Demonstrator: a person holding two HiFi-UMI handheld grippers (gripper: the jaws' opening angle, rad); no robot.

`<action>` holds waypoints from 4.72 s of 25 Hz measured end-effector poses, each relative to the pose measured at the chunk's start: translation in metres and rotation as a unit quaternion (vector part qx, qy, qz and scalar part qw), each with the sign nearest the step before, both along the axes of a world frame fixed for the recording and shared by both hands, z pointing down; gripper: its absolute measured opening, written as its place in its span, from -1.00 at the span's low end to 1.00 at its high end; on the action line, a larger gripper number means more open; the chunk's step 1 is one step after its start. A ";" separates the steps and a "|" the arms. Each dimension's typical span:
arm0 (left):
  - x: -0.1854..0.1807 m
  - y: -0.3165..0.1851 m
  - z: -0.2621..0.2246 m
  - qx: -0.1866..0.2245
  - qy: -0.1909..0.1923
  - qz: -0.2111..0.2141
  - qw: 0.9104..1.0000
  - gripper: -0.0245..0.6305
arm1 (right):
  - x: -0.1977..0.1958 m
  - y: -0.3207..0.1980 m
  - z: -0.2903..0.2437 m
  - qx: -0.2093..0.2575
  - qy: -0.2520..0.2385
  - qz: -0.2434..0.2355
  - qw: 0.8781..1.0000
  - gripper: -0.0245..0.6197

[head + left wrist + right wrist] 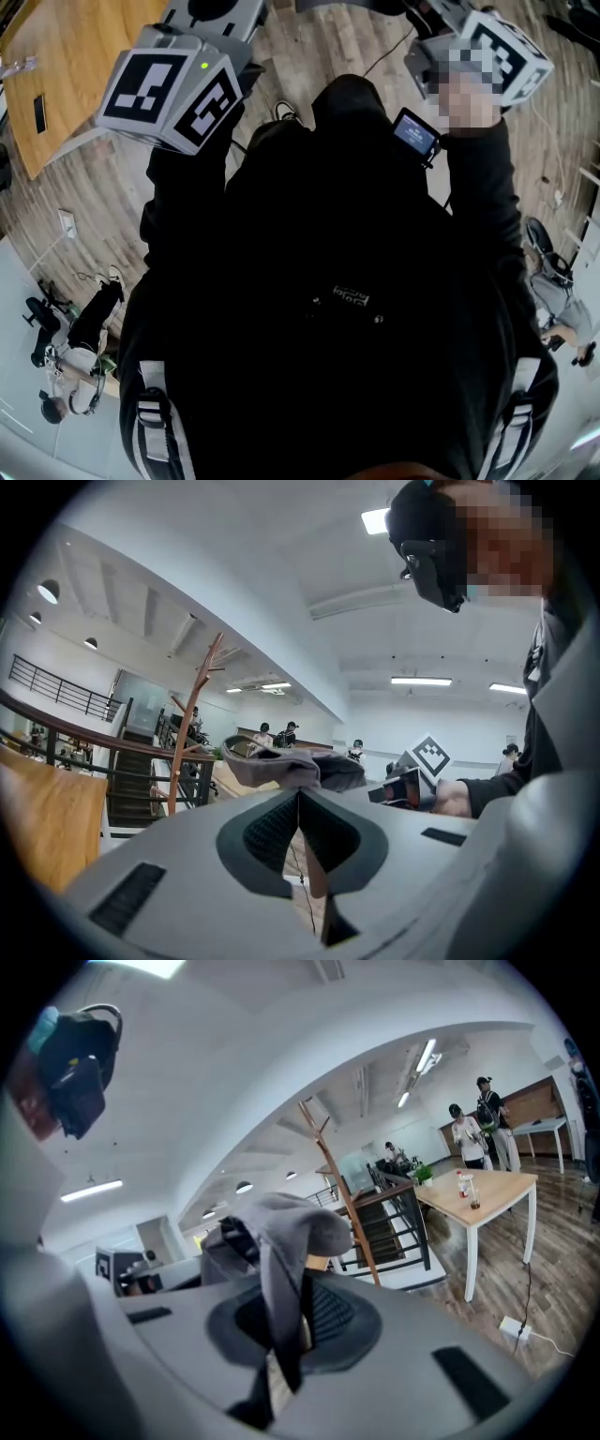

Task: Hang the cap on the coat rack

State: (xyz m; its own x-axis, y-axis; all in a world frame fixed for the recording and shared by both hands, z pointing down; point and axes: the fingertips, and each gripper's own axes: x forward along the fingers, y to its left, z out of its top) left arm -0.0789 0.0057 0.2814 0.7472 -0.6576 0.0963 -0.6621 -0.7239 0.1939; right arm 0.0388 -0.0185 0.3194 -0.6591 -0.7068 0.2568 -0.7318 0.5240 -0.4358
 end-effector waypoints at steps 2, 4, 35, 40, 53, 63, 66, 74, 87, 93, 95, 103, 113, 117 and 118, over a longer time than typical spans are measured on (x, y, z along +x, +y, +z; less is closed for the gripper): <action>0.003 -0.010 0.000 -0.002 -0.004 0.003 1.000 -0.91 | 0.005 -0.015 -0.006 0.003 -0.003 0.000 1.000 -0.84; 0.004 -0.023 0.002 -0.006 -0.005 -0.001 1.000 -0.91 | 0.012 -0.031 -0.007 0.002 -0.008 0.003 1.000 -0.84; 0.075 -0.319 -0.021 0.004 -0.017 -0.101 0.995 -0.91 | 0.076 -0.343 -0.043 0.014 -0.052 -0.117 0.992 -0.85; 0.068 -0.326 -0.030 0.015 -0.017 -0.095 0.995 -0.91 | 0.063 -0.344 -0.057 0.024 -0.056 -0.121 0.991 -0.84; 0.007 -0.380 -0.053 0.051 -0.022 -0.047 0.997 -0.91 | 0.016 -0.373 -0.082 0.048 -0.074 -0.085 0.992 -0.85; 0.003 -0.413 -0.072 0.063 -0.012 -0.060 0.996 -0.91 | 0.012 -0.408 -0.098 0.053 -0.112 -0.121 0.985 -0.84; 0.008 -0.434 -0.072 0.061 -0.010 -0.072 0.995 -0.91 | 0.019 -0.433 -0.096 0.040 -0.124 -0.129 0.983 -0.84; 0.016 -0.468 -0.076 0.071 -0.002 -0.070 0.995 -0.91 | 0.017 -0.474 -0.112 0.046 -0.146 -0.145 0.978 -0.85; 0.008 -0.471 -0.089 0.078 -0.002 -0.064 0.995 -0.91 | 0.001 -0.475 -0.137 0.062 -0.150 -0.155 0.974 -0.84; 0.001 -0.473 -0.098 0.088 -0.027 -0.091 0.992 -0.91 | -0.009 -0.475 -0.157 0.084 -0.138 -0.161 0.974 -0.84; 0.002 -0.478 -0.091 0.081 -0.050 -0.117 0.989 -0.91 | -0.010 -0.480 -0.153 0.093 -0.110 -0.138 0.980 -0.84; 0.012 -0.505 -0.055 0.039 -0.047 -0.132 0.989 -0.91 | -0.013 -0.490 -0.126 0.112 -0.039 -0.088 0.989 -0.84; 0.004 -0.508 -0.077 0.057 -0.050 -0.161 0.984 -0.91 | -0.021 -0.485 -0.139 0.124 -0.021 -0.073 0.989 -0.84; 0.011 -0.497 -0.090 0.076 -0.056 -0.164 0.982 -0.91 | -0.013 -0.475 -0.152 0.139 -0.011 -0.054 0.989 -0.84; 0.011 -0.497 -0.091 0.077 -0.059 -0.165 0.982 -0.91 | -0.013 -0.474 -0.152 0.143 -0.007 -0.051 0.988 -0.84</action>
State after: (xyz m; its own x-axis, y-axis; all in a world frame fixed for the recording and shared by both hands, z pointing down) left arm -0.0674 -0.4909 0.1908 0.4812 -0.8753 0.0487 -0.8765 -0.4814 0.0069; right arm 0.0256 -0.4926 0.1676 -0.7327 -0.6791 0.0456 -0.6637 0.6981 -0.2686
